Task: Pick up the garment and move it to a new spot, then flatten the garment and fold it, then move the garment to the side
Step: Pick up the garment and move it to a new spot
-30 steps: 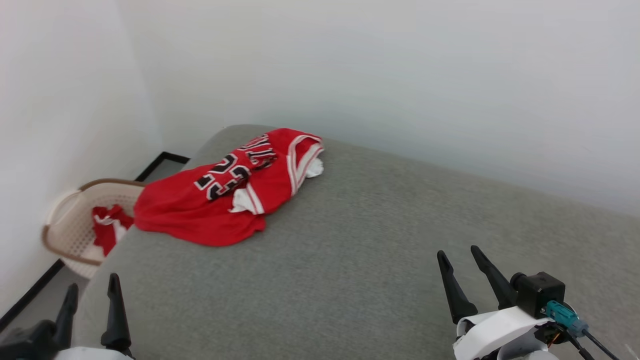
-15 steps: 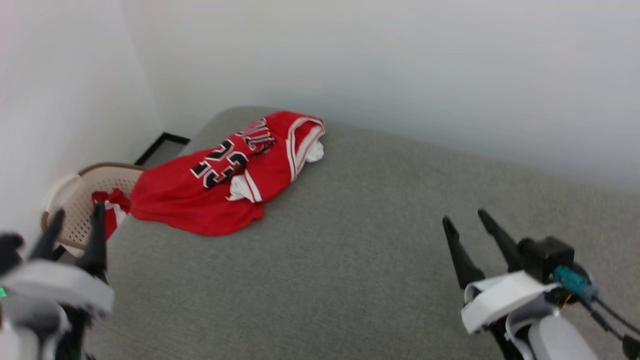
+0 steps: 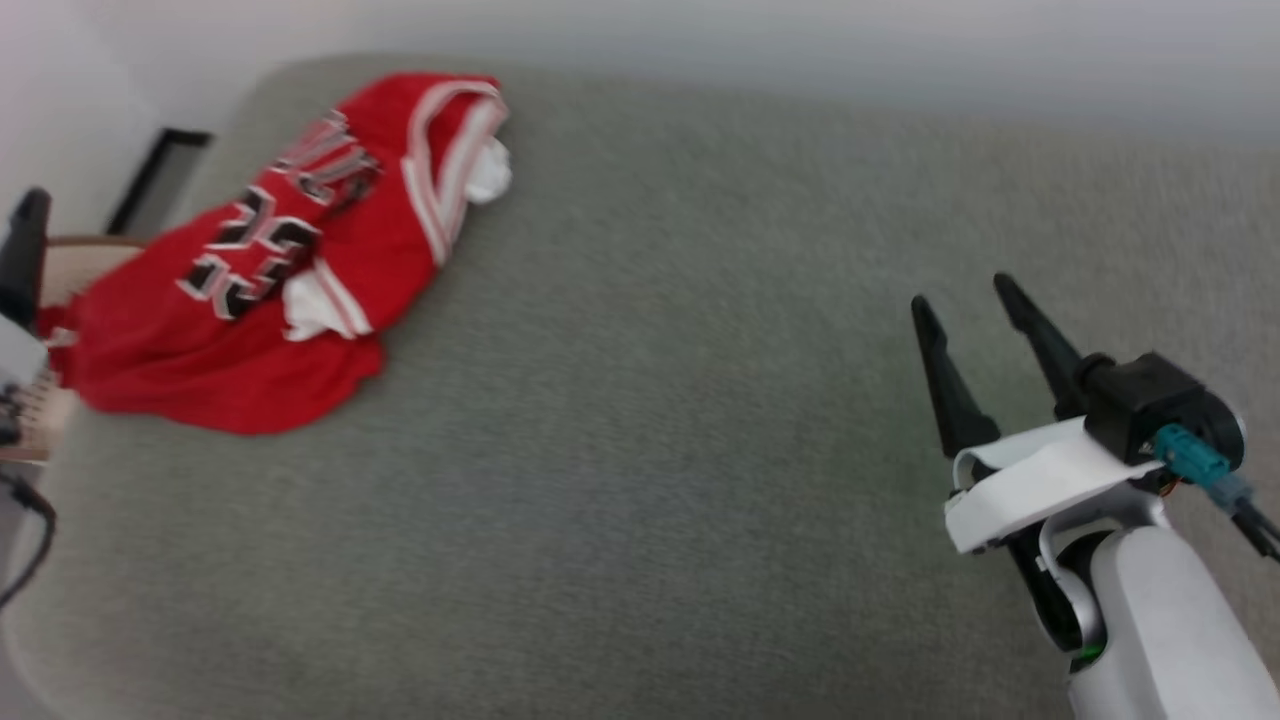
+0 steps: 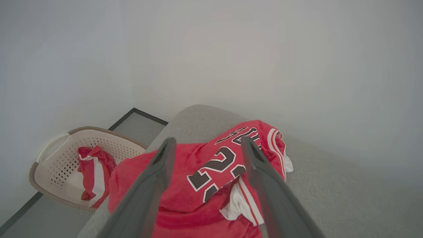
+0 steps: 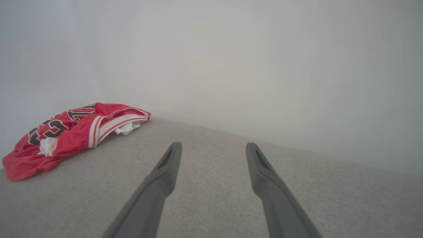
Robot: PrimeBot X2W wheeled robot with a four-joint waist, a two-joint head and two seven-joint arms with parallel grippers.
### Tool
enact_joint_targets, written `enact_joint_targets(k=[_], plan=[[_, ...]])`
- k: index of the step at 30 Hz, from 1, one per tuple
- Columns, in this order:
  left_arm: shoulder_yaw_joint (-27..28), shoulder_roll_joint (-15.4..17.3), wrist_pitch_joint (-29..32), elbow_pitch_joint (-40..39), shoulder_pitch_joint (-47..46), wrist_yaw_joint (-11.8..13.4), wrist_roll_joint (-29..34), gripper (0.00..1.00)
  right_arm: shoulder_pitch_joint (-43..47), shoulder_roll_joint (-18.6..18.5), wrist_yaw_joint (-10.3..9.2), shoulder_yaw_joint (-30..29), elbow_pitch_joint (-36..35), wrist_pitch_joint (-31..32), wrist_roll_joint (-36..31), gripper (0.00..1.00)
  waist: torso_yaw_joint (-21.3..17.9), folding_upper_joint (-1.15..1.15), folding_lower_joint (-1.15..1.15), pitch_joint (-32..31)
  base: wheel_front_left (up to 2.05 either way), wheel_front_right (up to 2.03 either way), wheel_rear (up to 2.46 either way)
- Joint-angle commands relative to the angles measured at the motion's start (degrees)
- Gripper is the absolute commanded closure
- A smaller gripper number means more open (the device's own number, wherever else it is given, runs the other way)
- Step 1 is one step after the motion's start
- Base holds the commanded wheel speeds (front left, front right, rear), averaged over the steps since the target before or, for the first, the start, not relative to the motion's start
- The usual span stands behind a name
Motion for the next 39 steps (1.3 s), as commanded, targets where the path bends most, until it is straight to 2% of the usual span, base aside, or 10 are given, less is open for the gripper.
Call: enact_joint_targets(k=[1, 6, 14, 21, 26, 28, 29, 39], plan=[[-0.7, 0.2, 0.6, 1.2, -1.9, -0.4, -0.8, 0.00, -0.8, 0.1, -0.08, -0.5, -0.6, 0.2, -0.3, 0.00, -7.7, 0.00, 0.00, 9.5, 0.00, 0.00, 0.00], [-5.9, 3.3, 4.9, 8.3, -8.9, -0.4, -2.6, 0.00, -2.1, 0.5, -0.08, -1.4, -3.4, 1.0, -1.6, 0.00, -9.5, 0.00, 0.00, 14.5, 0.00, 0.00, 0.00], [-12.9, 5.6, 13.0, 21.2, -17.2, -0.4, -6.6, 0.00, -2.9, 1.3, -0.08, -2.3, -7.0, 2.3, -2.5, 0.00, -11.5, 0.00, 0.00, 20.3, 0.00, 0.00, 0.00], [-18.2, 4.2, 17.2, 30.3, -21.1, -0.4, -7.1, 0.00, -3.2, 2.0, -0.08, -2.8, -8.9, 3.0, -2.9, 0.00, -11.9, 0.00, 0.00, 22.9, 0.00, 0.00, 0.00], [-19.8, 1.9, 16.5, 34.9, -22.2, -0.2, -8.1, 0.00, -3.0, 2.2, -0.08, -3.0, -9.0, 3.3, -3.1, 0.00, -11.8, 0.00, 0.00, 23.2, 0.00, 0.00, 0.00], [-20.7, 1.3, 15.9, 35.5, -22.3, -0.2, -8.5, 0.73, -3.0, 2.2, -0.08, -3.2, -8.6, 3.4, -3.0, 0.00, -11.6, 0.00, 0.00, 22.9, 0.00, 0.00, 0.00], [-20.9, 1.3, 15.3, 35.7, -22.3, -0.2, -8.6, 1.00, -2.9, 2.3, -0.08, -3.2, -8.5, 3.5, -2.9, 0.00, -11.5, 0.00, 0.00, 22.5, 0.00, 0.00, 0.00], [-23.3, 6.9, 5.3, 33.9, -24.6, -0.3, -8.8, 1.00, -0.9, 2.1, -0.08, -3.4, -5.6, 2.1, -1.5, 0.00, -9.9, 0.00, 0.00, 14.6, 0.00, 0.00, 0.00]])
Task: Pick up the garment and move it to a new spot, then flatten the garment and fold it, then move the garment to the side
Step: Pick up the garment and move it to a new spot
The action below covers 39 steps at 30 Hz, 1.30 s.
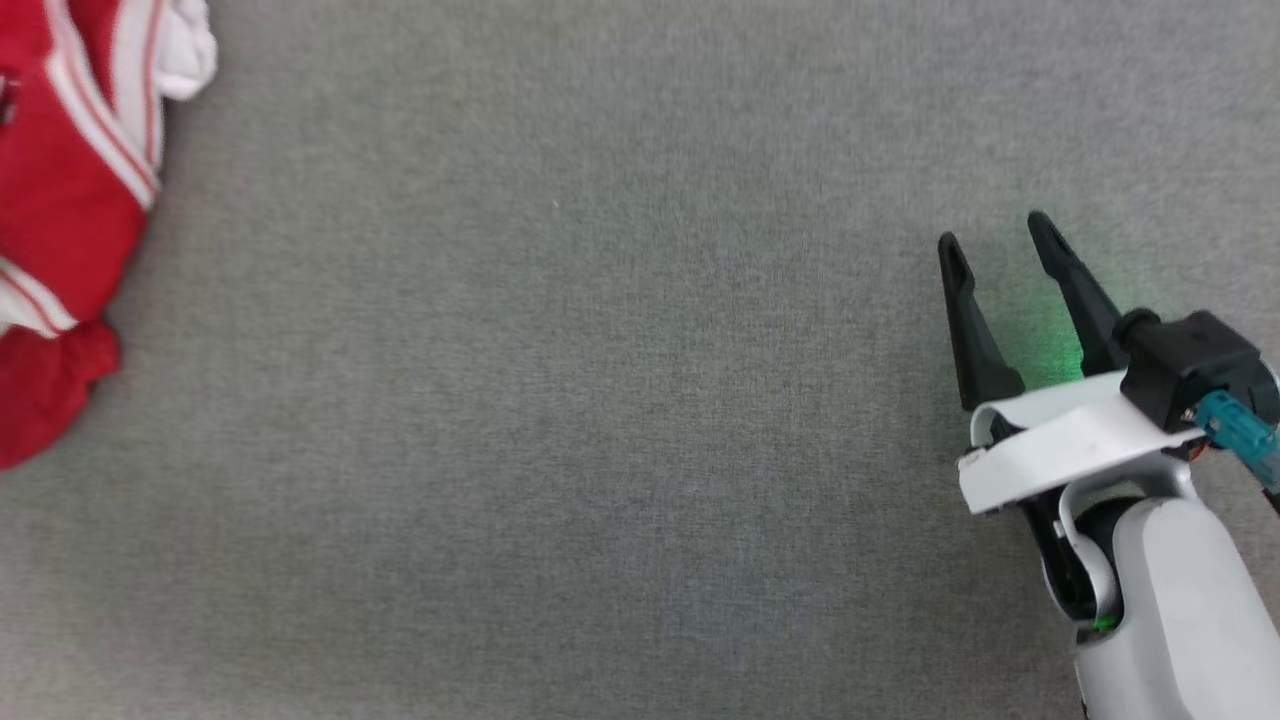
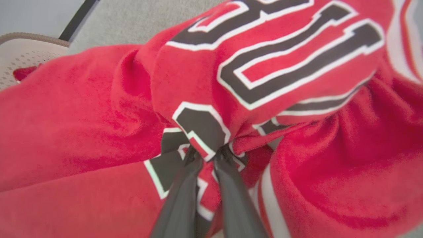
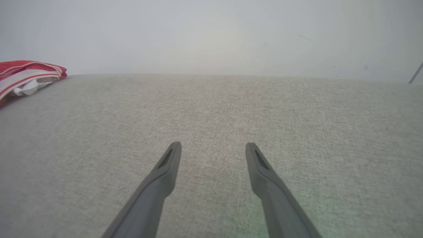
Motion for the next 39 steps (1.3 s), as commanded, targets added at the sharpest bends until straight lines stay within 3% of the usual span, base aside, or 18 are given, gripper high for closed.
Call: enact_joint_targets(k=[1, 17, 24, 30, 39], plan=[[-0.5, 0.4, -1.4, -0.8, 0.3, 0.0, 0.1, 1.00, 1.3, -0.2, -0.08, -0.1, 0.7, -0.5, 0.4, 0.00, 1.2, 0.00, 0.00, -4.7, 0.00, 0.00, 0.00], [-6.4, 6.5, -7.9, -12.3, -2.6, 0.1, 1.8, 1.00, 7.2, -1.2, -0.08, -0.5, 5.1, -2.6, 4.6, 0.00, 3.5, 0.00, 0.00, -21.6, 0.00, 0.00, 0.00], [-6.7, 8.4, -6.7, -20.6, -3.5, 1.8, 2.8, 1.00, 8.3, -1.6, -0.08, -0.6, 5.6, -3.1, 5.7, 0.00, 3.4, 0.00, 0.00, -25.3, 0.00, 0.00, 0.00], [-6.1, 10.9, -1.8, -31.7, -0.7, 5.2, 1.2, 1.00, 9.2, -2.2, -0.08, -1.3, 5.8, -3.7, 5.4, 0.00, 2.2, 0.00, 0.00, -27.4, 0.00, 0.00, 0.00], [-3.9, 13.8, 5.8, -52.9, 7.9, 14.2, -3.8, 1.00, 9.9, -3.0, -0.08, -4.8, 5.8, -4.6, 4.5, 0.00, -2.7, 0.00, 0.00, -28.3, 0.00, 0.00, 0.00]])
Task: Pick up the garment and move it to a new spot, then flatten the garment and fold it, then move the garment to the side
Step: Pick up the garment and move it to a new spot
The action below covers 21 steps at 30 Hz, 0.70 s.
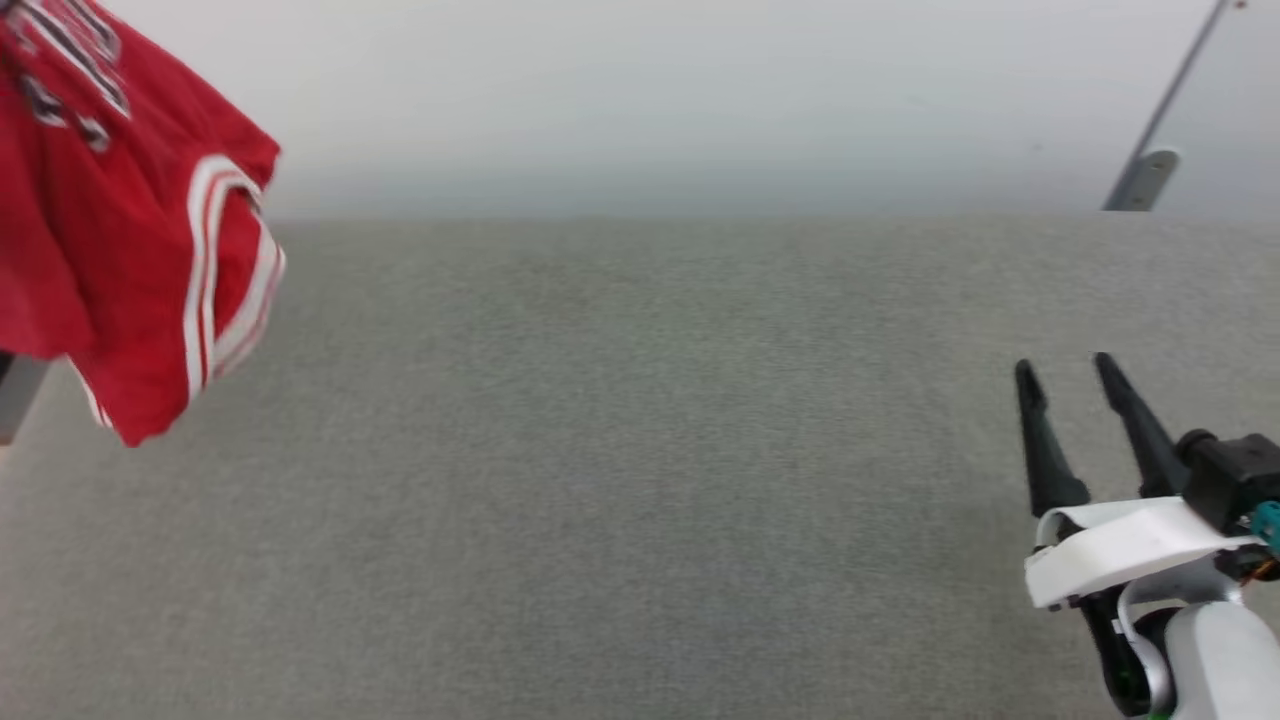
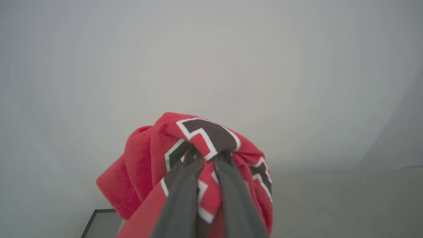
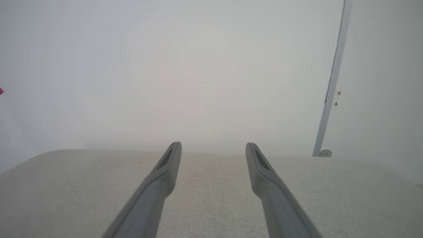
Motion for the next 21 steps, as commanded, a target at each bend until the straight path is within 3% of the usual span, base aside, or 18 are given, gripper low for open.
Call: enact_joint_targets(k=[1, 6, 10, 15, 21], plan=[[0.2, 0.1, 0.4, -1.6, 1.2, 1.0, -0.5, 1.00, 0.8, -0.4, -0.08, -0.7, 0.0, -0.3, -0.5, 0.00, -2.3, 0.00, 0.00, -0.4, 0.00, 0.00, 0.00], [0.0, 0.3, 3.6, -13.1, 5.8, 6.2, -2.1, 1.00, 1.0, -0.6, -0.08, -3.9, 0.4, -1.1, -1.6, 0.00, -6.3, 0.00, 0.00, 0.1, 0.00, 0.00, 0.00], [-0.3, -0.1, 4.9, -20.0, 8.1, 8.6, -3.2, 1.00, 1.1, -0.2, -0.08, -6.0, 0.4, -1.6, -2.2, 0.00, -9.8, 0.00, 0.00, 1.2, 0.00, 0.00, 0.00], [-2.3, -2.0, 5.8, -25.2, 9.7, 9.8, -3.4, 1.00, 1.4, 0.6, -0.08, -8.0, 0.6, -2.3, -2.6, 0.00, -13.6, 0.00, 0.00, 2.8, 0.00, 0.00, 0.00], [-7.3, -5.7, 6.5, -26.5, 10.7, 9.6, -2.1, 1.00, 1.6, 2.0, -0.08, -9.1, 1.3, -3.4, -2.9, 0.00, -17.1, 0.00, 0.00, 4.8, 0.00, 0.00, 0.00]])
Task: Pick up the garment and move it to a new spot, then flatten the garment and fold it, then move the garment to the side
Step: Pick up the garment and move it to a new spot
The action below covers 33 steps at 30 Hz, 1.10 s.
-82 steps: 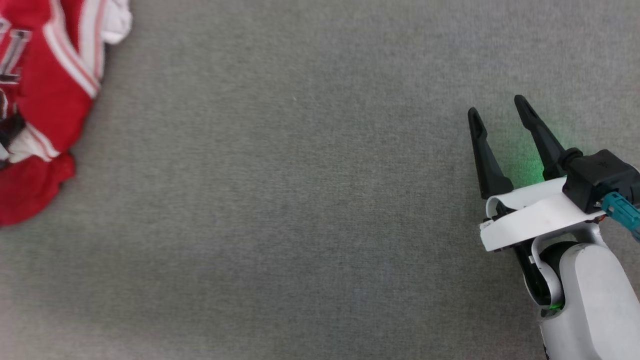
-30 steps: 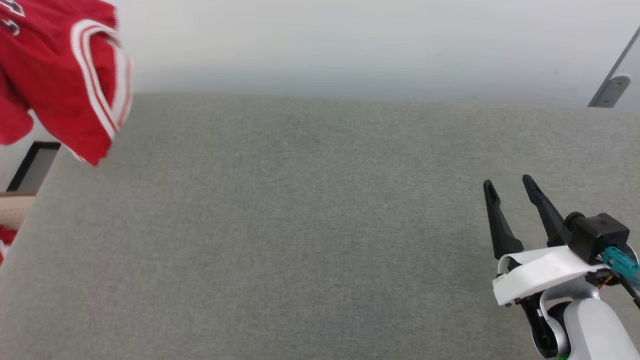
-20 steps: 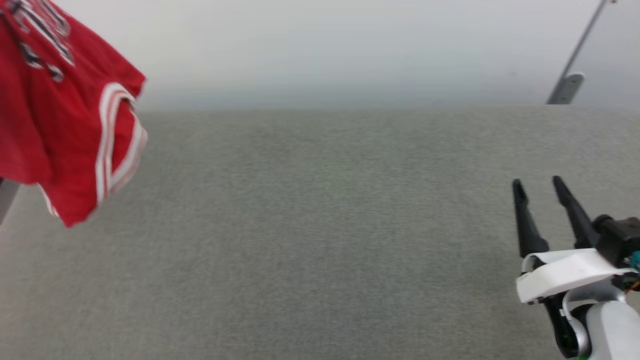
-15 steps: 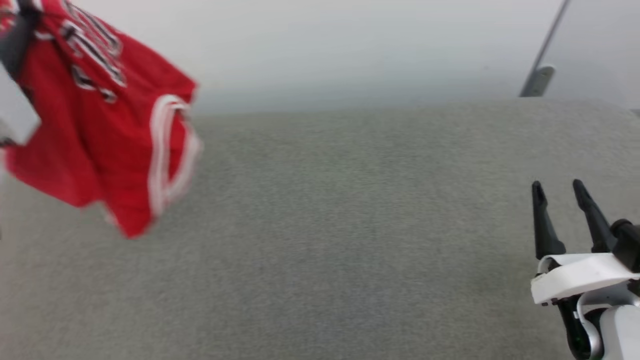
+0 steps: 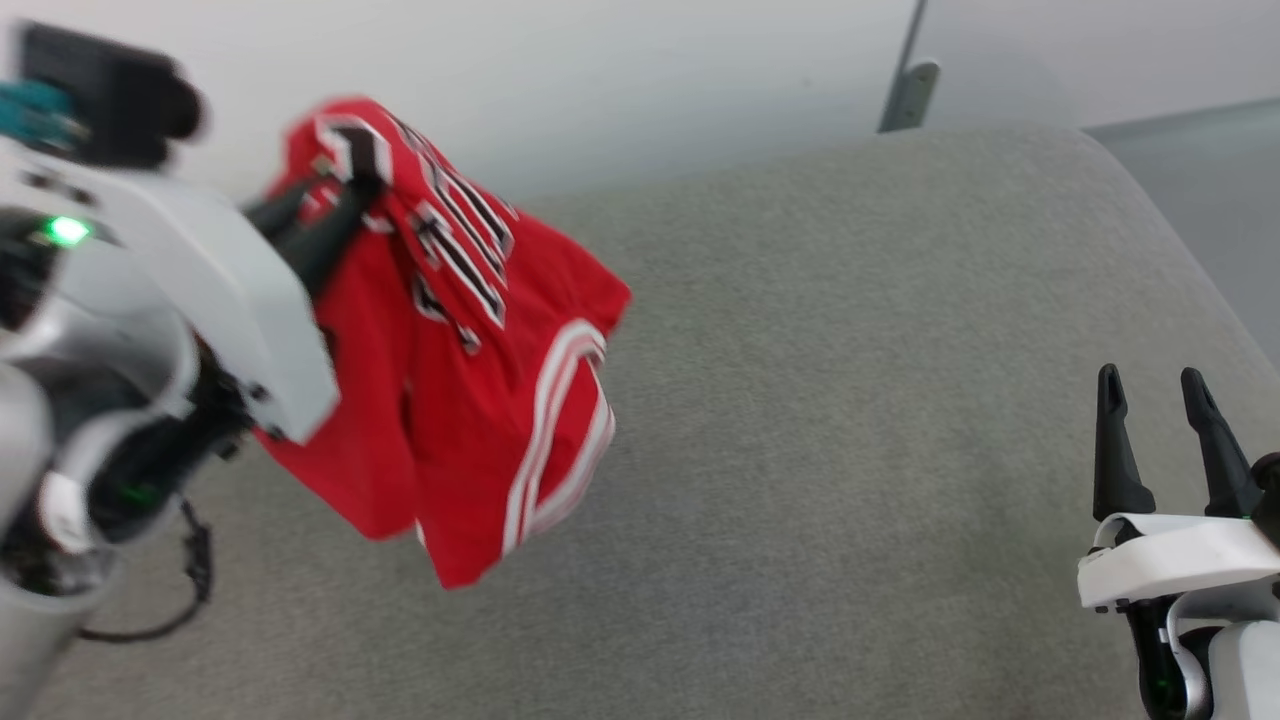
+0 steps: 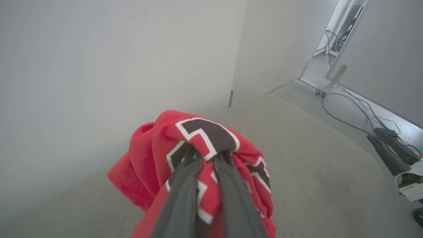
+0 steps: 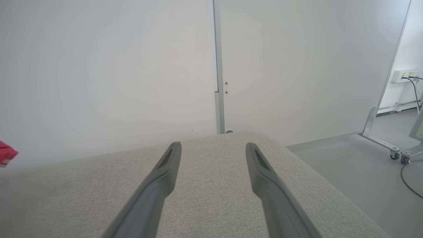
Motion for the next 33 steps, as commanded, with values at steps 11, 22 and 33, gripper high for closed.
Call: enact_joint_targets(k=[11, 22, 33], plan=[[-10.4, -4.4, -0.1, 10.0, 6.0, -8.3, 1.3, 1.00, -0.8, 1.9, -0.08, 1.3, 2.3, -2.2, 0.7, 0.00, -5.2, 0.00, 0.00, 5.3, 0.00, 0.00, 0.00], [-15.6, -9.0, -1.7, 29.4, 8.1, -15.6, 1.2, 1.00, -2.8, 2.3, -0.08, 3.3, 4.7, -3.0, 1.6, 0.00, -5.7, 0.00, 0.00, 6.5, 0.00, 0.00, 0.00], [-17.3, -13.4, -3.3, 40.3, 5.3, -20.2, 1.1, 0.00, -3.0, 2.3, -0.08, 4.9, 6.3, -3.2, 1.3, 0.00, -4.6, 0.00, 0.00, 4.3, 0.00, 0.00, 0.00]])
